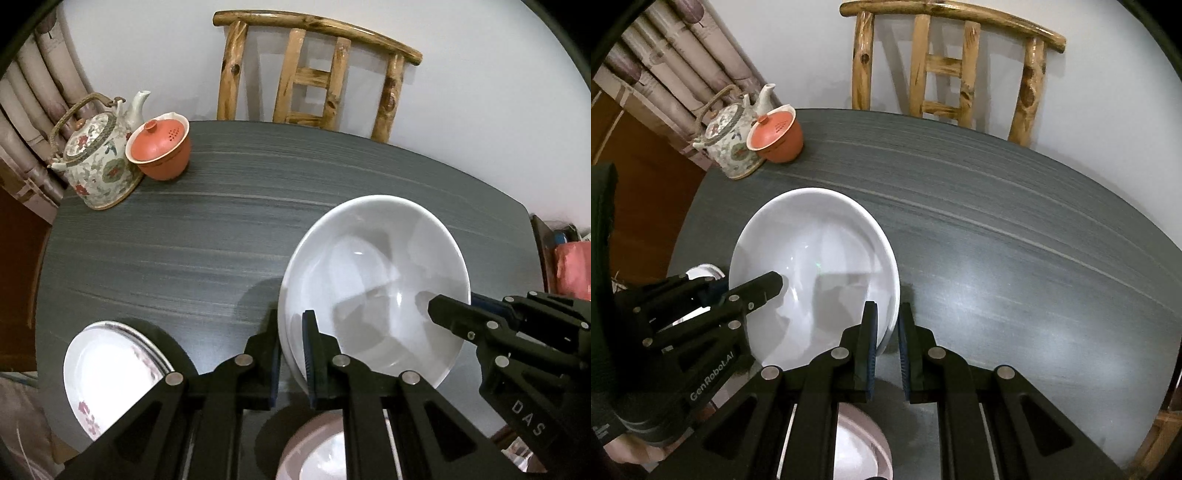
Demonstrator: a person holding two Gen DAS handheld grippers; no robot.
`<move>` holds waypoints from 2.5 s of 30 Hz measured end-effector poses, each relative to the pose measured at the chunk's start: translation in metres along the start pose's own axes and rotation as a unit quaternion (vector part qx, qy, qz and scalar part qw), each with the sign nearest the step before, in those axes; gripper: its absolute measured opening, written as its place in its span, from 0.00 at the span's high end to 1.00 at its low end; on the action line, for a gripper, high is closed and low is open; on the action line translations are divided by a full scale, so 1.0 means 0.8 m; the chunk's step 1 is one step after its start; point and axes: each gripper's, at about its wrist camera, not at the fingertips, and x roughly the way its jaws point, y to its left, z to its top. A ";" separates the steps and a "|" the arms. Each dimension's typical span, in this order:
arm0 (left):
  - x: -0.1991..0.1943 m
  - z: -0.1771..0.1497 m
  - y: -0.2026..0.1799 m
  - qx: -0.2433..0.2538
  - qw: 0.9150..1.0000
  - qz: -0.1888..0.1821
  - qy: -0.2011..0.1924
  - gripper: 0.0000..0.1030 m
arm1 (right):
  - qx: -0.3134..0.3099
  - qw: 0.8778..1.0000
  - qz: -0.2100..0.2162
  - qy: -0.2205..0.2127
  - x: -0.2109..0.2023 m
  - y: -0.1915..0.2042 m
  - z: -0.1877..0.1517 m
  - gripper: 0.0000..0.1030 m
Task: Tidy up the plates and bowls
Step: 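Lift the Dog bowl with the left tool and carry it to the pink bowl, then lower the Dog bowl into the pink bowl with the left tool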
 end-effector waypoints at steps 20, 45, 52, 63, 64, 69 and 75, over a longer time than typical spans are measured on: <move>-0.037 -0.077 -0.011 0.022 1.000 -0.004 0.000 0.90 | 0.005 1.000 -0.008 -0.004 -0.046 0.021 -0.081 0.89; -0.020 -0.172 -0.013 0.025 0.999 -0.014 0.028 0.90 | 0.014 1.000 -0.010 0.016 -0.039 0.044 -0.179 0.89; -0.012 -0.184 -0.018 0.027 0.999 -0.013 0.038 0.90 | 0.015 1.000 -0.010 0.025 -0.032 0.045 -0.192 0.89; -0.004 -0.189 -0.024 0.029 0.998 -0.014 0.047 0.90 | 0.018 0.999 -0.013 0.033 -0.023 0.041 -0.202 0.89; -0.003 -0.190 -0.025 0.029 0.998 -0.014 0.048 0.90 | 0.020 0.999 -0.012 0.033 -0.023 0.040 -0.204 0.89; 0.001 -0.189 -0.028 0.029 0.998 -0.012 0.052 0.90 | 0.021 0.999 -0.010 0.037 -0.019 0.039 -0.206 0.89; 0.005 -0.191 -0.029 0.028 0.998 -0.012 0.054 0.90 | 0.024 0.999 -0.008 0.039 -0.016 0.036 -0.206 0.89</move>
